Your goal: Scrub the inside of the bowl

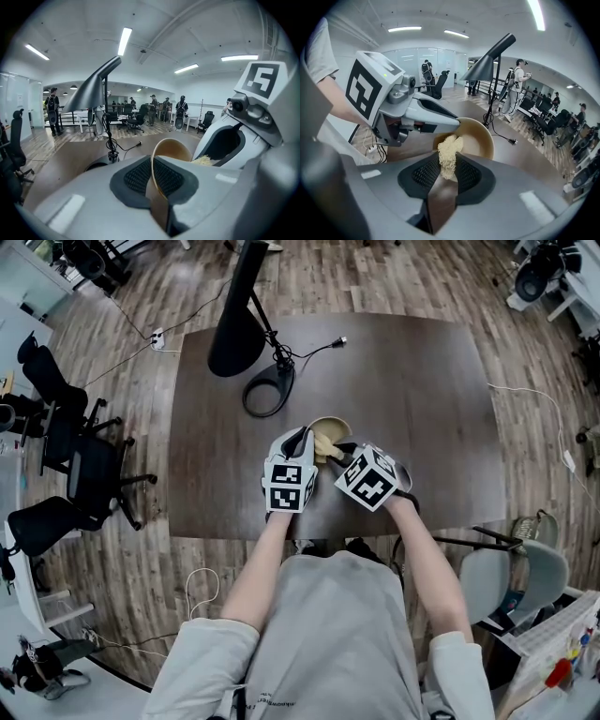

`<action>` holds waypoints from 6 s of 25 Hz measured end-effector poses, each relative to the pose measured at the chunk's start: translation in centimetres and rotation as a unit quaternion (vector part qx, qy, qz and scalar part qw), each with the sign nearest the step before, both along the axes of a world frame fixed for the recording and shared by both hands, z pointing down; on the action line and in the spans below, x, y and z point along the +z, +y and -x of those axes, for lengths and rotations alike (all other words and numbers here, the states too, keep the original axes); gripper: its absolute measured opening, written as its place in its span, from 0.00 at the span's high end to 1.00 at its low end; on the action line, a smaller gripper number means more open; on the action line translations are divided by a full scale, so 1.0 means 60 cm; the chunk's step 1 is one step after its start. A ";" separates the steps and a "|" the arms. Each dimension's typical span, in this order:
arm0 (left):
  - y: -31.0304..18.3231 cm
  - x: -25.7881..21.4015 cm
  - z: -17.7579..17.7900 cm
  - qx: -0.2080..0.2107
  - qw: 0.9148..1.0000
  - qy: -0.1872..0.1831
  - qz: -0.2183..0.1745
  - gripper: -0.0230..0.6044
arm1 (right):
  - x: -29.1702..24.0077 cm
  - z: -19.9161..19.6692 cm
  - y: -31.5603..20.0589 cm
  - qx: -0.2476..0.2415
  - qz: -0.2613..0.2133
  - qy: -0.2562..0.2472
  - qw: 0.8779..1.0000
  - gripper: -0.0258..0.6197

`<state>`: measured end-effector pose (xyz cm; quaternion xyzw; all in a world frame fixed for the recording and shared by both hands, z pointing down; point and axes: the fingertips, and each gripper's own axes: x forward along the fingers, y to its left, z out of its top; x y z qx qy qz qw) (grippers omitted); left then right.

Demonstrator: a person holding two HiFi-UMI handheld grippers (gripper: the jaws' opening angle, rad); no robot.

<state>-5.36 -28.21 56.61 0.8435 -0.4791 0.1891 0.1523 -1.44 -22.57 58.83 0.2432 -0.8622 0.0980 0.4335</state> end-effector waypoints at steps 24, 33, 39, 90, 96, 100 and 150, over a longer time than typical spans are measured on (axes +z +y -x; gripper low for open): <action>-0.014 -0.009 -0.038 0.059 0.997 -0.053 -0.017 0.94 | -0.045 -0.082 -0.063 0.104 -0.064 -0.042 0.992 0.78; -0.033 -0.033 -0.021 0.038 0.997 -0.062 -0.042 0.94 | -0.028 -0.088 -0.052 0.098 -0.051 -0.031 0.993 0.78; -0.035 -0.044 -0.011 0.024 0.997 -0.060 -0.048 0.94 | -0.019 -0.055 -0.027 0.077 -0.043 -0.035 0.995 0.78; 0.020 -0.060 -0.048 0.133 0.960 -0.184 -0.163 0.94 | -0.052 -0.123 -0.084 0.054 0.095 -0.058 0.992 0.79; 0.002 -0.061 -0.023 0.087 0.978 -0.138 -0.132 0.94 | -0.029 -0.115 -0.065 0.037 0.061 -0.042 0.997 0.79; -0.011 -0.055 -0.001 0.048 0.991 -0.078 -0.098 0.94 | -0.018 -0.107 -0.058 0.033 0.034 -0.034 0.998 0.79; 0.004 -0.014 -0.019 0.046 0.995 -0.064 -0.062 0.94 | -0.042 -0.136 -0.054 0.203 -0.046 -0.164 0.964 0.79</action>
